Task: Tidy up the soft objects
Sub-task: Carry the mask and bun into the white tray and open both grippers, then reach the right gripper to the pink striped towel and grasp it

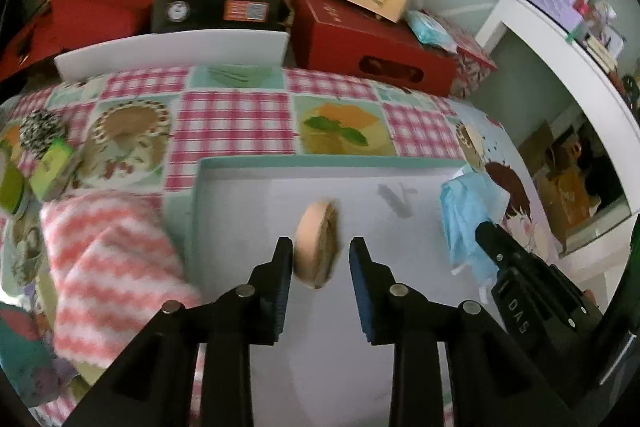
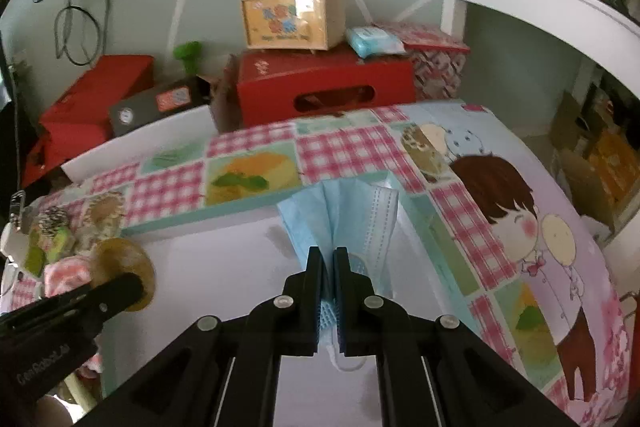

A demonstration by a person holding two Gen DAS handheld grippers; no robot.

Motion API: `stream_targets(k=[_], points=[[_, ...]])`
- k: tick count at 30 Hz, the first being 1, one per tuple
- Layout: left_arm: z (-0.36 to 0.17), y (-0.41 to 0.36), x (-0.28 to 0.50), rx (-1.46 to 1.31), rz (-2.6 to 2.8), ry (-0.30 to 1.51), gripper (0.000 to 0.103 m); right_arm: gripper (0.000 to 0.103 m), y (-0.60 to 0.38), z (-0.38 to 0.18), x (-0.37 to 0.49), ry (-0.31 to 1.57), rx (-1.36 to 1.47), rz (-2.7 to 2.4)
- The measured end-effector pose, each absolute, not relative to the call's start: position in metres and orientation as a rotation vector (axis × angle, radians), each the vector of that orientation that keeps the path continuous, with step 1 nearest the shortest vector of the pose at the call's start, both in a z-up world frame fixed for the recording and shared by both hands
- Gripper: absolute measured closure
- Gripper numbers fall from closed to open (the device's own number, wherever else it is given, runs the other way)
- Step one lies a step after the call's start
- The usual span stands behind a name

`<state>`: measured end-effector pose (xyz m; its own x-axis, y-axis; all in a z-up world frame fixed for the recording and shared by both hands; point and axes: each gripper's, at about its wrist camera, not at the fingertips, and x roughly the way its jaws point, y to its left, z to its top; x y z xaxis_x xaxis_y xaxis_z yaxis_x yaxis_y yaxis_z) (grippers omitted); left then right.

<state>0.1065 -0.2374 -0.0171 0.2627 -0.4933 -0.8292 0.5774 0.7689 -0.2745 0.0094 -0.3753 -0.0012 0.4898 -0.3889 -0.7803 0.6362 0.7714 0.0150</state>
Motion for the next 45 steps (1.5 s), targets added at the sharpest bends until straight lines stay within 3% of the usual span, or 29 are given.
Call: stream_targets(k=[7,9,12,14,18,21,45], points=[[-0.033,-0.241,0.1,0.084,-0.754,1.123,0.037,0.093,-0.386,-0.013,0.006,0.891,0.349,-0.656],[-0.03,-0.239,0.1,0.084,-0.747,1.106,0.021,0.092,-0.385,-0.014,0.008,0.907,0.346,-0.657],[-0.025,-0.232,0.1,0.078,-0.734,1.077,0.013,0.07,-0.384,-0.016,0.01,0.939,0.337,-0.656],[-0.022,-0.227,0.102,0.067,-0.721,1.065,0.011,0.034,-0.382,-0.016,0.011,0.958,0.326,-0.665],[-0.018,-0.221,0.106,0.033,-0.737,1.07,0.002,0.025,-0.381,-0.012,0.011,0.974,0.31,-0.673],[-0.016,-0.22,0.106,0.044,-0.72,1.056,0.002,0.002,-0.383,-0.014,0.01,0.979,0.329,-0.672],[-0.001,-0.177,0.126,-0.018,-0.619,1.008,0.002,0.0,-0.378,-0.004,0.012,0.935,0.347,-0.69]])
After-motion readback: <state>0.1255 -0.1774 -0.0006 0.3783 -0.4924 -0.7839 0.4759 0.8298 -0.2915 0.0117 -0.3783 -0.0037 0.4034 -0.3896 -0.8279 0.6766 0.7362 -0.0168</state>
